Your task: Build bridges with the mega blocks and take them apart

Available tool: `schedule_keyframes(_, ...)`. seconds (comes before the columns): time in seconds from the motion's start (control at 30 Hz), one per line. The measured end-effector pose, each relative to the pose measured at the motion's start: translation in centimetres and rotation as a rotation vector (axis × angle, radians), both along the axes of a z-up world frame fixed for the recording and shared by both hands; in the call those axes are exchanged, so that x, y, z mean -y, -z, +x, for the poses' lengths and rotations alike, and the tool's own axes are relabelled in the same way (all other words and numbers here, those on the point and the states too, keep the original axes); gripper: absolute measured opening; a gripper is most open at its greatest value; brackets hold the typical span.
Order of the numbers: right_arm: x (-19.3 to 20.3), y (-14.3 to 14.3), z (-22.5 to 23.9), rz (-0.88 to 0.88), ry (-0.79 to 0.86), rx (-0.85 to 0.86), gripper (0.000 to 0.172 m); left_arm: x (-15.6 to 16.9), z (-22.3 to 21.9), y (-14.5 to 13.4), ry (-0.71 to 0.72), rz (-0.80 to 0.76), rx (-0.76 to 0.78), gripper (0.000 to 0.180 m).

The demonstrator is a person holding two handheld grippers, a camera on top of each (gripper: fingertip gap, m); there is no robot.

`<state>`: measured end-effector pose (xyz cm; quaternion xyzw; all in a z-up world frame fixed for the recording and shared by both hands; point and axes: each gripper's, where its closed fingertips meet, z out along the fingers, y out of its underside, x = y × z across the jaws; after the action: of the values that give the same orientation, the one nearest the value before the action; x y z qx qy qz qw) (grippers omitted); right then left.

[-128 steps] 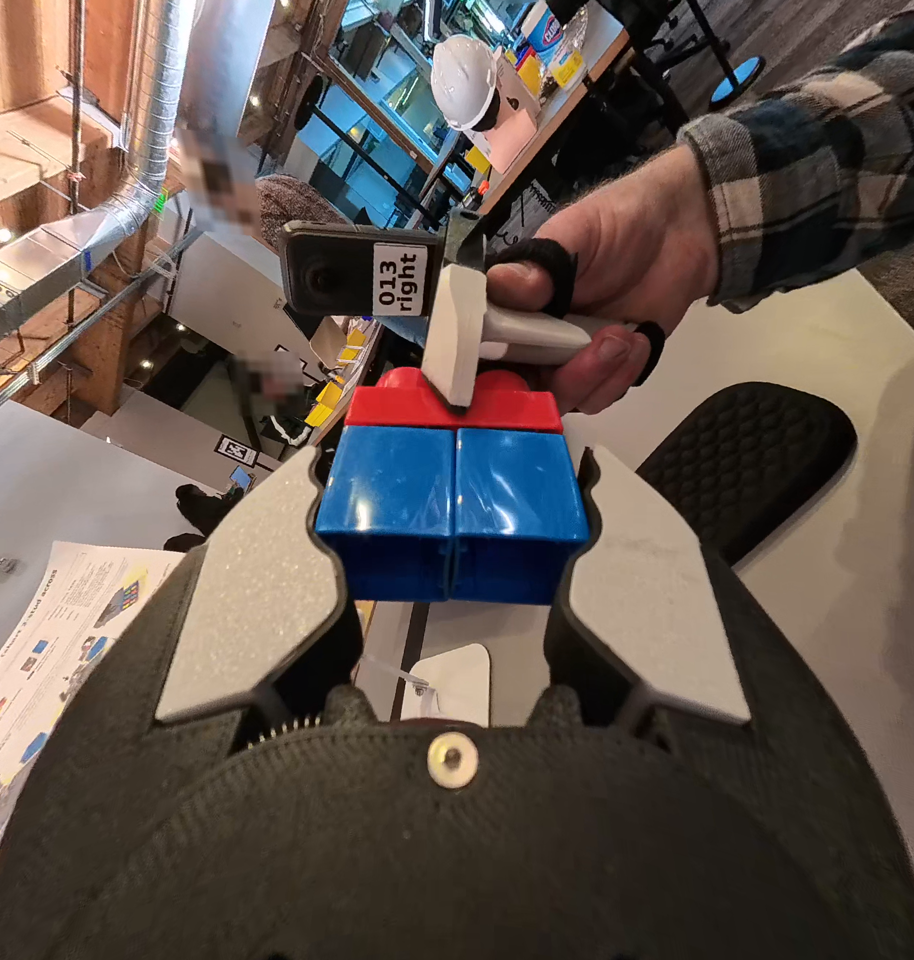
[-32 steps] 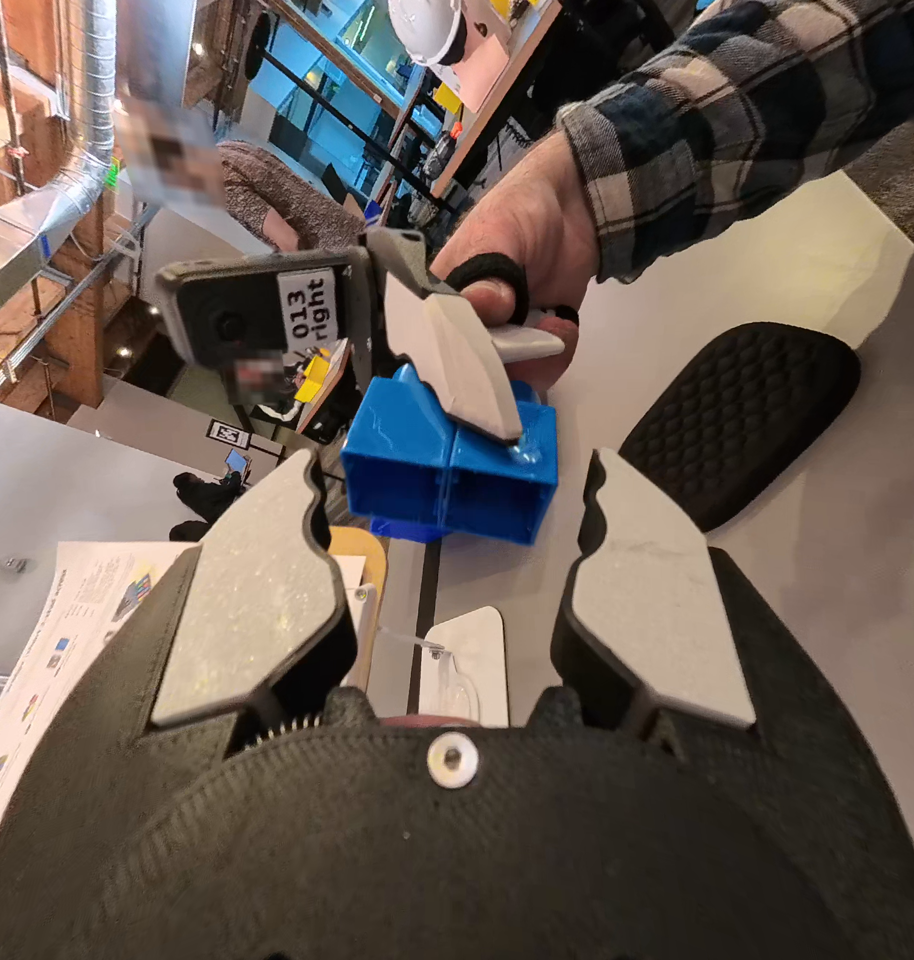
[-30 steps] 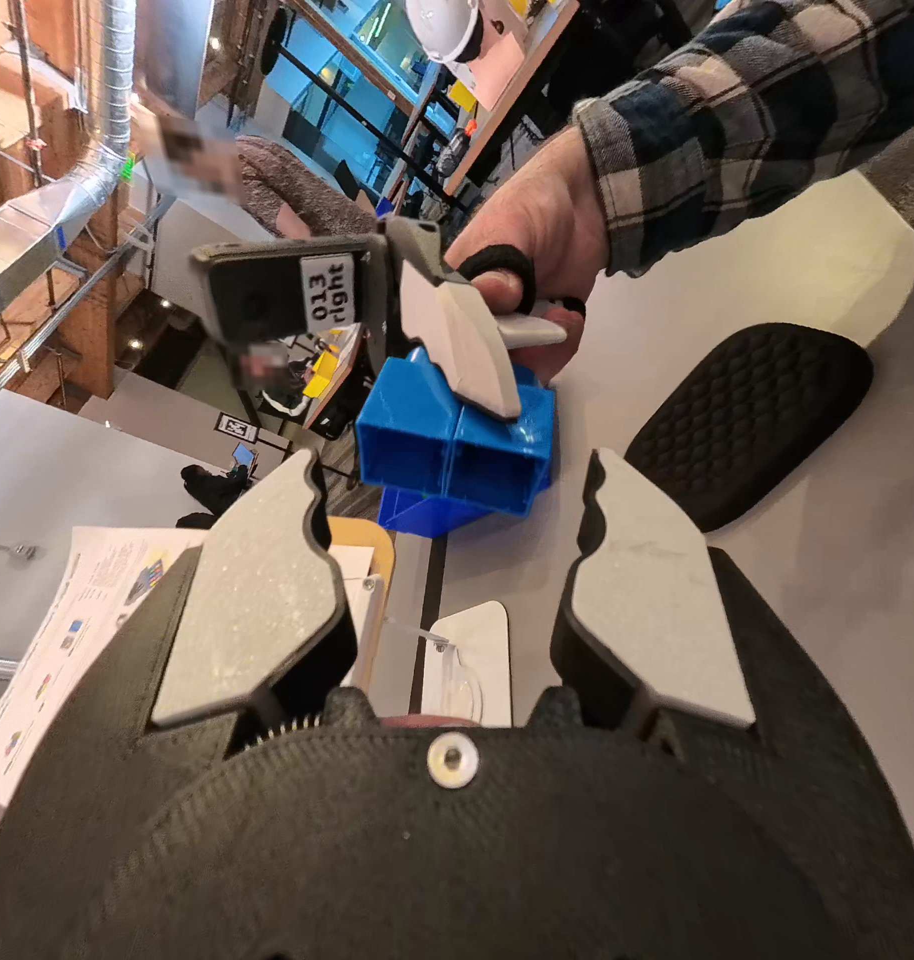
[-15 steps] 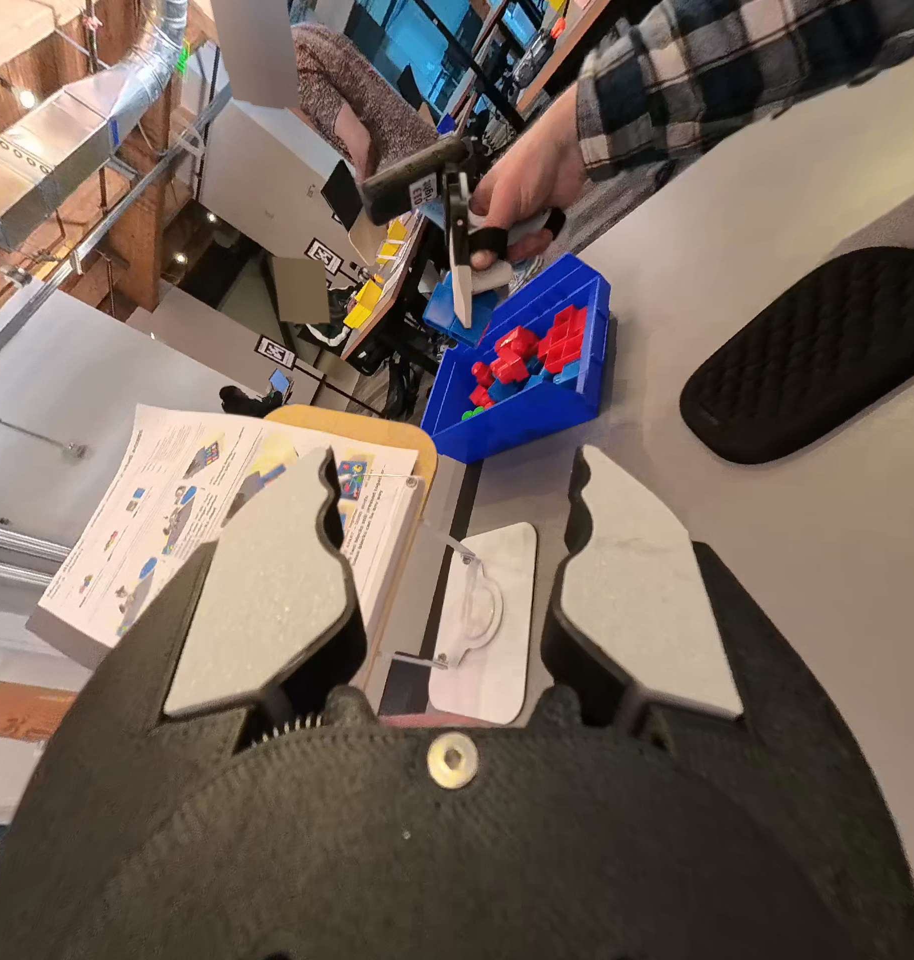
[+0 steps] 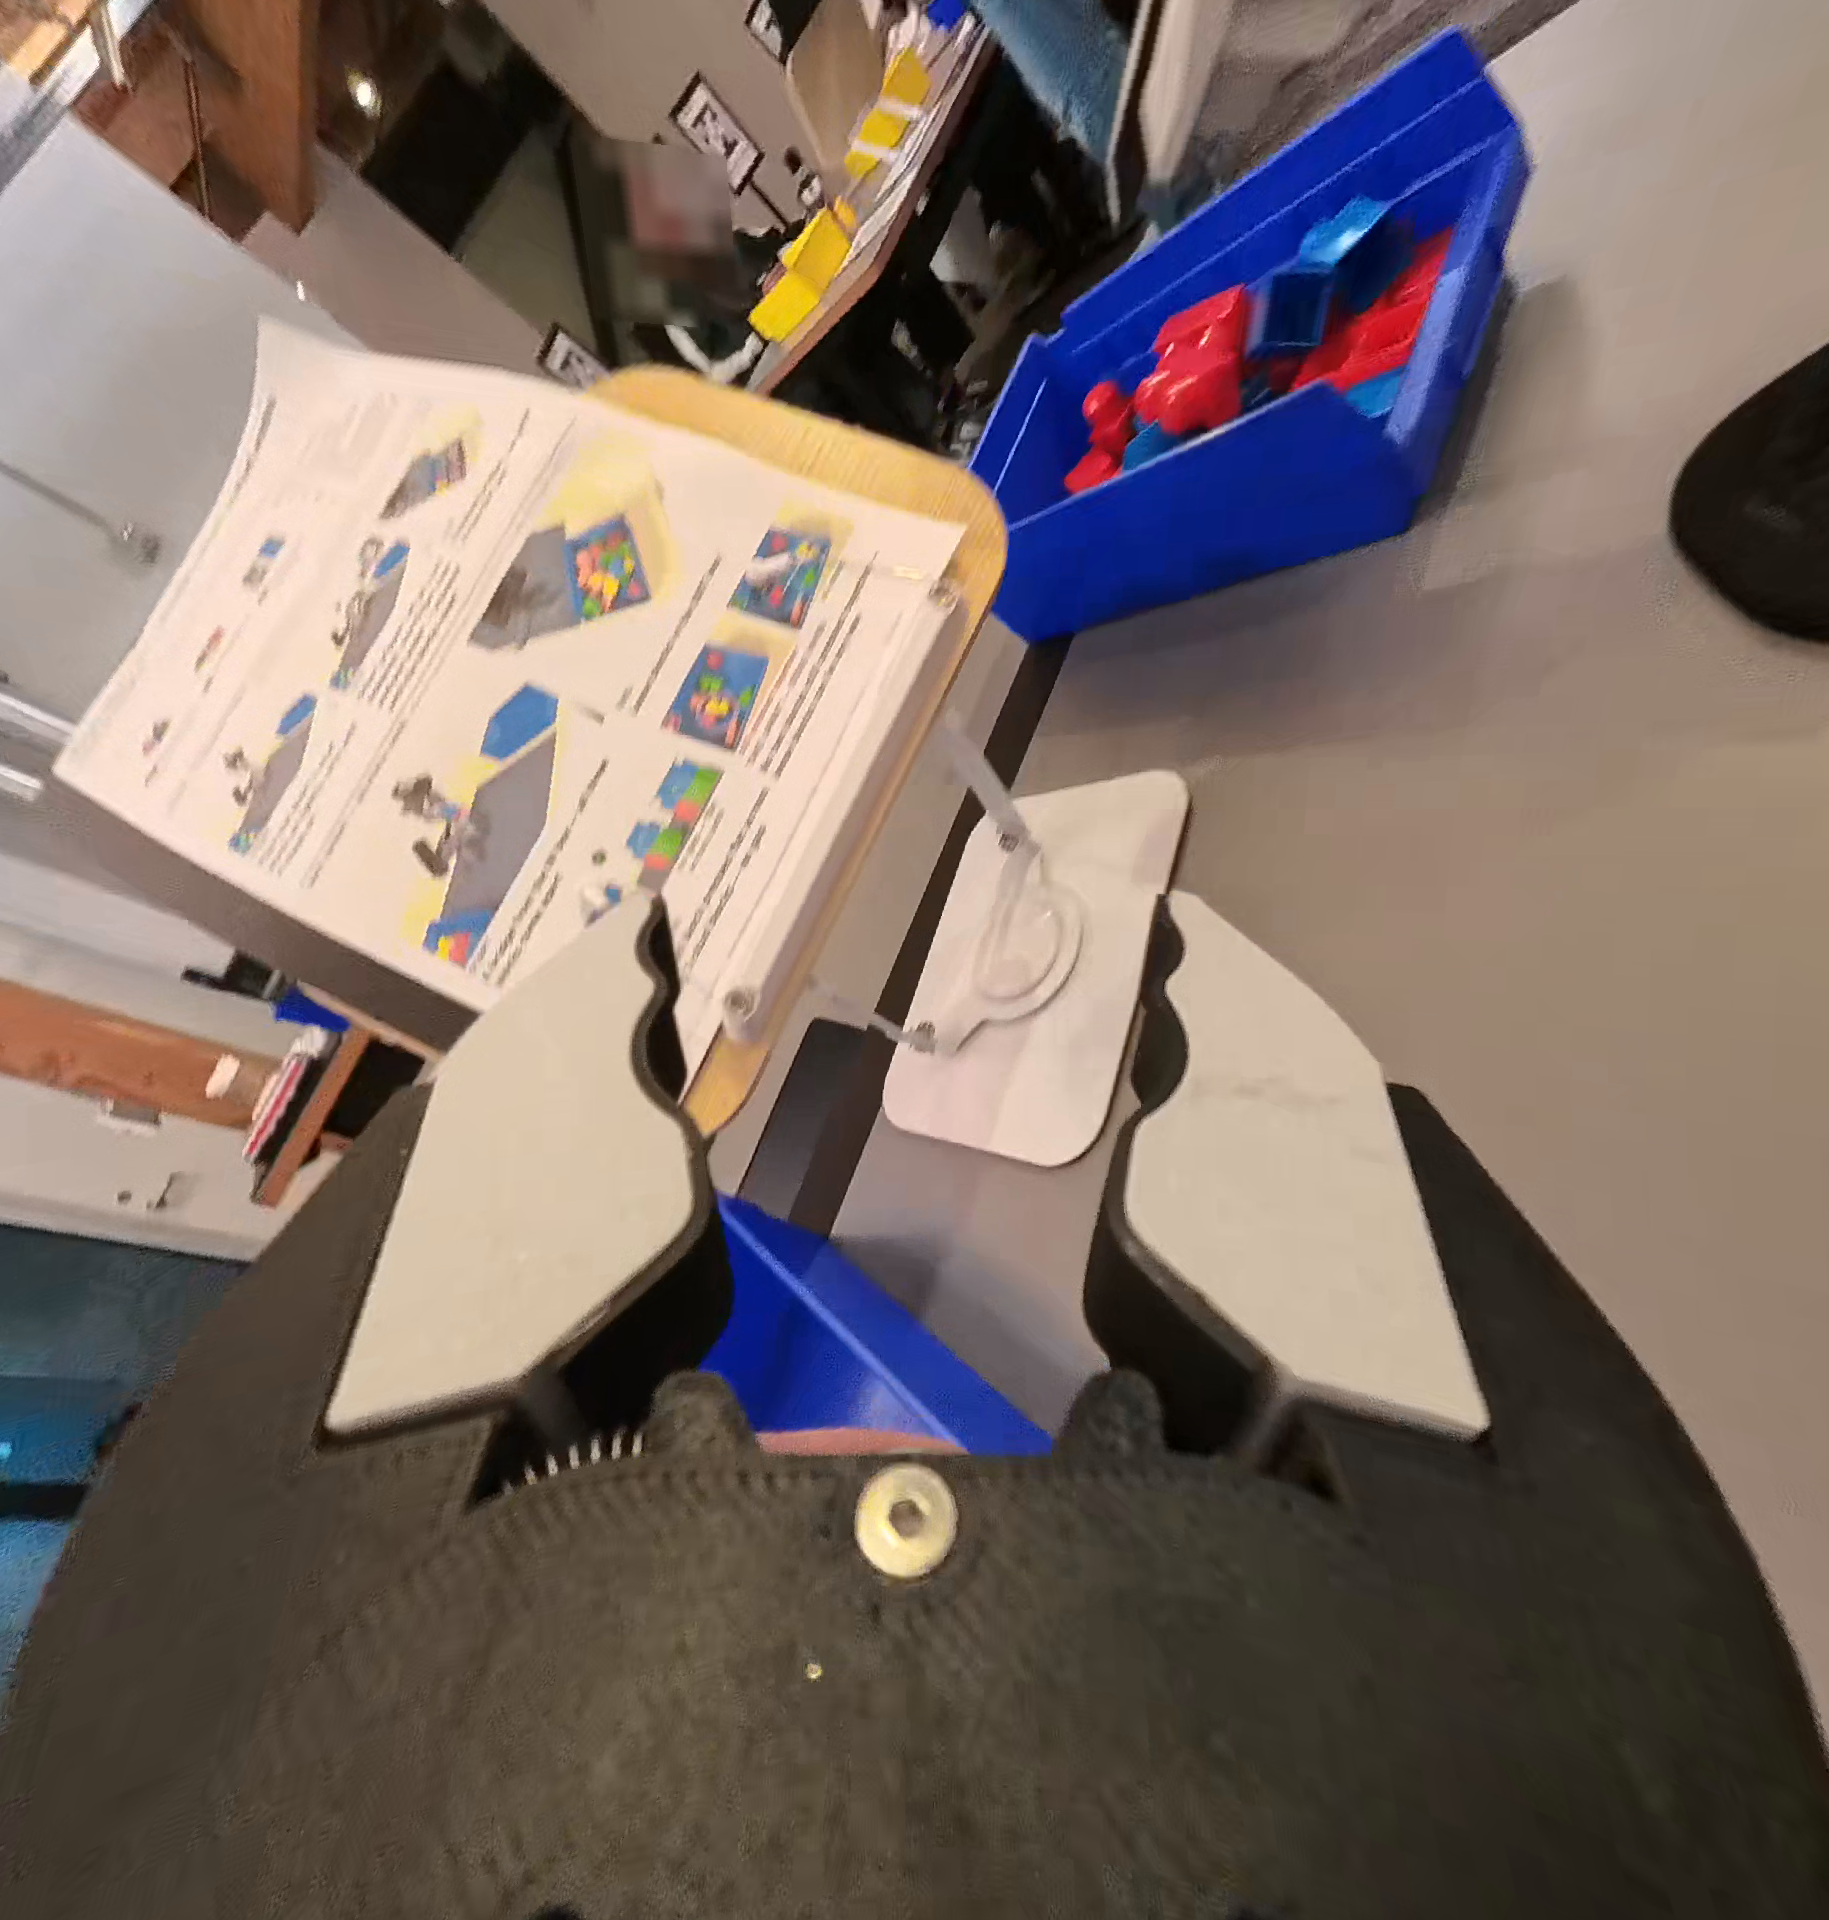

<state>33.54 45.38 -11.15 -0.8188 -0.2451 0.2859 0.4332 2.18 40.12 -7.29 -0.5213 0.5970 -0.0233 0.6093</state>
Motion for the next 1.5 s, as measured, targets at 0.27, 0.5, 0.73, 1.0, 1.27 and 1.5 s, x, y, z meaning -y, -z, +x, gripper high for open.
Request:
schedule_keyframes(0.27, 4.7, -1.0, -15.9, 0.159, -0.279, -0.110, 0.053, -5.0, -5.3, 2.2, -0.198, -0.020, -0.065, 0.084)
schedule_keyframes(0.5, 6.8, 4.6, -22.8, 0.212, -0.399, -0.108, 0.044, -11.0, -13.6, 5.6, -0.365, -0.115, -0.177, 0.080)
schedule_keyframes(0.73, 6.8, 8.4, -23.9, 0.218, -0.424, -0.083, 0.039, -18.4, -18.7, 12.0, -0.416, -0.230, -0.529, 0.072)
schedule_keyframes(1.0, 7.4, 10.4, -24.2, 0.174, -0.465, -0.069, 0.039, -23.2, -22.8, 19.6, -0.388, -0.516, -0.877, 0.061)
schedule_keyframes(1.27, 7.6, 10.3, -24.1, 0.196, -0.473, -0.053, 0.039, -22.5, -21.8, 19.7, -0.382, -0.578, -0.852, 0.039)
schedule_keyframes(1.5, 7.8, 8.9, -24.0, 0.263, -0.460, -0.010, 0.039, -17.9, -19.6, 15.8, -0.364, -0.516, -0.755, 0.039)
